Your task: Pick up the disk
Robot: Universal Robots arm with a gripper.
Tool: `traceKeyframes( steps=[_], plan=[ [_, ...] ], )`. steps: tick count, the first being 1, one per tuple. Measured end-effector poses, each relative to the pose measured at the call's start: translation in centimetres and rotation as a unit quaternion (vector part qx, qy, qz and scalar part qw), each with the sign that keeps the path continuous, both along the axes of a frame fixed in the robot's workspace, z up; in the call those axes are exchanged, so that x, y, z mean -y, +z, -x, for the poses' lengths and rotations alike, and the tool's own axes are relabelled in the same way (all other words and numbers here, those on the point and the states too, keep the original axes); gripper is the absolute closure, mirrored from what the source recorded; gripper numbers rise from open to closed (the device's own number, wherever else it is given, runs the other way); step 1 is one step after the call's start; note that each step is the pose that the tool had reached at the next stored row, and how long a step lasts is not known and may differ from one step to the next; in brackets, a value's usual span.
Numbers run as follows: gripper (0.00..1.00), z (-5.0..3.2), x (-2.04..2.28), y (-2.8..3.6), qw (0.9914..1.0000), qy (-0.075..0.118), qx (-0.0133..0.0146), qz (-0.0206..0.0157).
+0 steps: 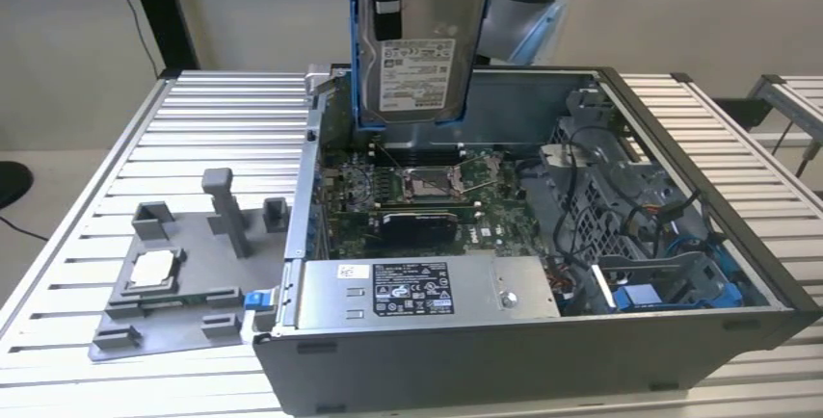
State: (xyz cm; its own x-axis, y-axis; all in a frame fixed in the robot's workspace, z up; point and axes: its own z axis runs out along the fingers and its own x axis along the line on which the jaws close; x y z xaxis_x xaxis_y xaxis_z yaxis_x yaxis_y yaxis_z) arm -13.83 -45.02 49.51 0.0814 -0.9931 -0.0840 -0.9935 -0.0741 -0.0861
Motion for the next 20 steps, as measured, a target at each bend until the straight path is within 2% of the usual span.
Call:
traceKeyframes(
  steps=[8, 15, 20],
  plan=[
    [1.0, -0.93, 2.05, -0.04, 1.0, 0.0, 0.0, 0.0001],
    [1.0, -1.1, 3.69, -0.19, 0.99999, -0.004, 0.0, 0.0],
    [1.0, -1.1, 4.63, -0.39, 0.99993, -0.012, 0.0, 0.0]
  ],
)
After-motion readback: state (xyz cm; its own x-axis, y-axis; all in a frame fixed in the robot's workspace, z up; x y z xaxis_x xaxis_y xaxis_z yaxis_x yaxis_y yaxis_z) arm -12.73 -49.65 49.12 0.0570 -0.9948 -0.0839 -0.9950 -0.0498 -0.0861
